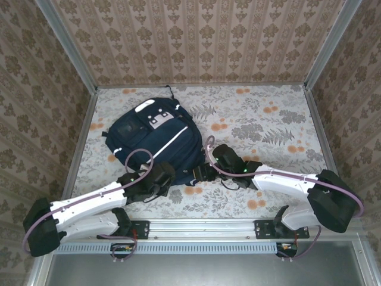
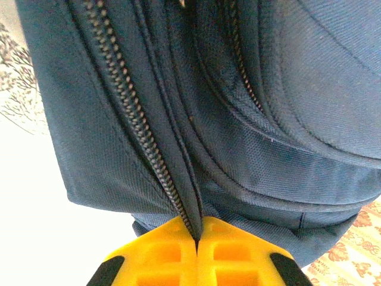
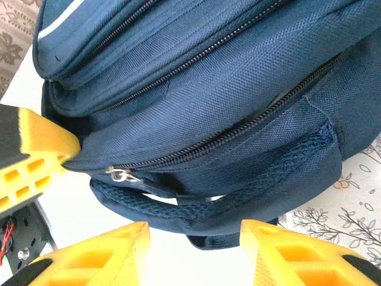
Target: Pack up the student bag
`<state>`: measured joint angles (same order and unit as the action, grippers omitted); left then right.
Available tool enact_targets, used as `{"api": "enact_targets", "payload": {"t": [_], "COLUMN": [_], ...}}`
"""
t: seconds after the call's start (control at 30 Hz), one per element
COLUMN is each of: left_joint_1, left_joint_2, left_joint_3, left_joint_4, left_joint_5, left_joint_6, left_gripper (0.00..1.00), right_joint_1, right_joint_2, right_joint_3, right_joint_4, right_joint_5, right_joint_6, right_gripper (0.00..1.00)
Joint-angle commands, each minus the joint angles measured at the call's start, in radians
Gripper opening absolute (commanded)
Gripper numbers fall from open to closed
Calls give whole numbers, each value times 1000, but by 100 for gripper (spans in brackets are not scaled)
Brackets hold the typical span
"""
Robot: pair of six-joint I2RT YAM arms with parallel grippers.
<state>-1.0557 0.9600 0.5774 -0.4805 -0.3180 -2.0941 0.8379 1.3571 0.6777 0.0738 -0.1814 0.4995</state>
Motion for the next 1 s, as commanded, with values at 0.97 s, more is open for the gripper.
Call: {"api": "enact_targets", "payload": {"t": [0.97], "left_joint_1": [19], "left_joint_2": [-32], "left_joint_3": [51], "left_joint_4": [-70], "left_joint_5": [-30], "left_joint_6": [-11], "left_gripper": [0], "right_joint_1": [117], "right_joint_2": [274], "right_joint_3": [155], "right_joint_4": [161], "right_joint_5": [8], "right_joint_6": [-160], "right_gripper": [27]}}
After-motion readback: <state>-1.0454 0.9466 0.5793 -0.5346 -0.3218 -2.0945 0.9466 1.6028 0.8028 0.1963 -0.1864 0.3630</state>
